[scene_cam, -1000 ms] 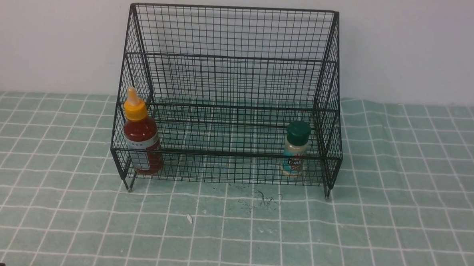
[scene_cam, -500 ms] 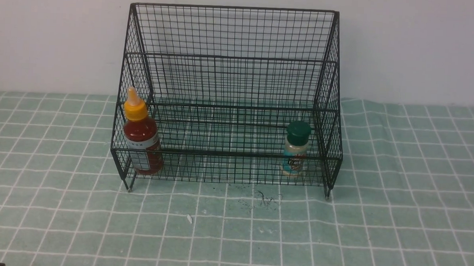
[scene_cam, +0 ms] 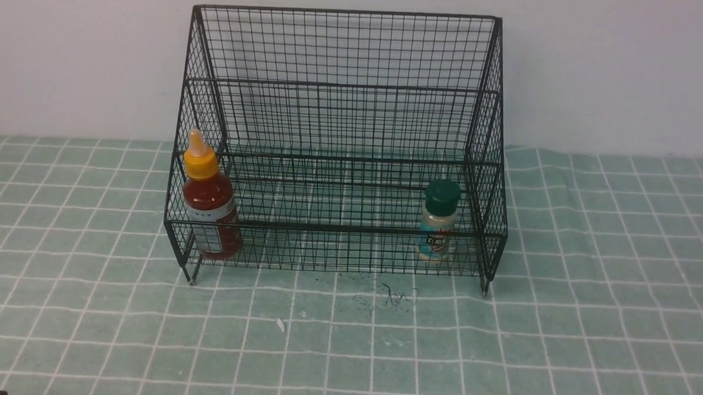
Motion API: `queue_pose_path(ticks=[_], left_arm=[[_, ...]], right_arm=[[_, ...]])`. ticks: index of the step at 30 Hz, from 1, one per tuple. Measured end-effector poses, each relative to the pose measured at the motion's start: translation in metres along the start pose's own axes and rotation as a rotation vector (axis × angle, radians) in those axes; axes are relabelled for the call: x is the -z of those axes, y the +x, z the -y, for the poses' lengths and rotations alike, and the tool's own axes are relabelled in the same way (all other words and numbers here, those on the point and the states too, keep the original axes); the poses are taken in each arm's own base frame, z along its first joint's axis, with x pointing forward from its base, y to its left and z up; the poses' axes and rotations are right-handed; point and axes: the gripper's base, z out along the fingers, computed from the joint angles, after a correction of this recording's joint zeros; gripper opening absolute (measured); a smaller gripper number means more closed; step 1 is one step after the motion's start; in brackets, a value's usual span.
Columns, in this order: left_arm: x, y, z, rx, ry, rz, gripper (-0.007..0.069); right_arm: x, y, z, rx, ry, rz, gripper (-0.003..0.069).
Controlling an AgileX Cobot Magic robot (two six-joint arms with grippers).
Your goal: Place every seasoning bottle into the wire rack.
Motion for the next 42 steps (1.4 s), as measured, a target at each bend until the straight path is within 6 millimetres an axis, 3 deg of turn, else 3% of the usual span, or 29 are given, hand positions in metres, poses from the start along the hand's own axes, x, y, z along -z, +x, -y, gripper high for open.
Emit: queue_pose_path(ticks=[5,8,10,42], left_arm=[[0.000,0.000,0.000,0.000,0.000,0.000,-0.0006],[0.000,0.000,0.000,0.000,0.000,0.000,-0.0006],[0.000,0.000,0.000,0.000,-0.001,0.000,-0.0006],[0.000,0.000,0.000,0.000,-0.001,0.000,-0.0006]], right_arm=[[0.000,0.061,0.008,0.034,0.209,-0.183,-0.0015],[0.009,0.109,0.013,0.029,0.314,-0.325,-0.0015],[0.014,0.125,0.013,0.008,0.342,-0.413,-0.0015],[0.016,0.130,0.012,-0.003,0.344,-0.465,-0.0015]])
